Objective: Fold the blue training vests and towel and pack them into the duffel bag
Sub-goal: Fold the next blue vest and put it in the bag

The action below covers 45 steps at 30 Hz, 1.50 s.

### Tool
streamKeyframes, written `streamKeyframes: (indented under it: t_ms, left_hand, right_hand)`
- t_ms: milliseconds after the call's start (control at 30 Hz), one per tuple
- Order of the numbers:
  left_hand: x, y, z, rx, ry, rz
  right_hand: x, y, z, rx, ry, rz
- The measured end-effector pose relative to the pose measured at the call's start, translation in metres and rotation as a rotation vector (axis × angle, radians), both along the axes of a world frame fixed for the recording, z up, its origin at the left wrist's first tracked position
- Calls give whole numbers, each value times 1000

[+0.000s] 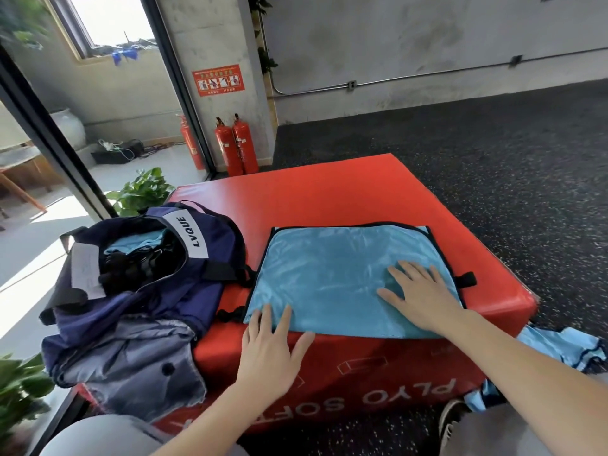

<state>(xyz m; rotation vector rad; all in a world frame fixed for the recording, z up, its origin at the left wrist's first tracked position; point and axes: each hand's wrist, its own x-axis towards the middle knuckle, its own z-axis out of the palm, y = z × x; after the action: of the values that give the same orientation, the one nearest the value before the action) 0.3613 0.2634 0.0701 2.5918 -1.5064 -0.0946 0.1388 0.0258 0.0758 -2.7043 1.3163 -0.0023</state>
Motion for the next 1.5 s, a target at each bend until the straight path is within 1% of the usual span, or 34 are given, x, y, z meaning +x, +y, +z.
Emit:
streamKeyframes:
  t_ms: [200,433,600,700,833,900,967,1100,1167,1200,1267,1333,1400,1500]
  left_hand:
    - [52,-55,4,-2,30,-12]
    - [110,-150,15,29,104,-100]
    - [153,-219,21,47,6,-176]
    - [177,-252,22,52,2,-174]
    - [194,-269,19,29,-123,-159]
    - [176,-264,16,-28,-112,-167]
    - [141,-251,15,-100,-51,-240]
    - [41,-198,18,-203,122,-460]
    - [-9,-172,19,-224,191,-509]
    - [-31,-162,17,-231,197,-520]
    - [-64,-149,14,-228,186,-483]
    - [-80,-146,10,-238,192,-398]
    - [-84,-145,10,-251,213,-332]
    - [-82,-138,9,-258,189,-312]
  right_hand:
    - [1,-15,-1,4,-12,-7]
    - [11,-45,6,-24,46,-24]
    - [24,-66,11,-48,41,-48]
    - [33,-73,12,-44,16,-49]
    - [36,-80,16,-20,-11,0]
    - [35,-80,19,-3,-6,19]
    - [32,-78,25,13,19,37]
    - [20,-71,36,60,11,35]
    - [11,-66,41,70,-16,28]
    - [7,-63,43,77,-28,19]
    - [-4,-56,45,89,-55,-3]
    - [-15,-50,45,94,-81,-30]
    - [-24,-43,44,92,-97,-46]
    - [-34,-36,43,95,-130,-62]
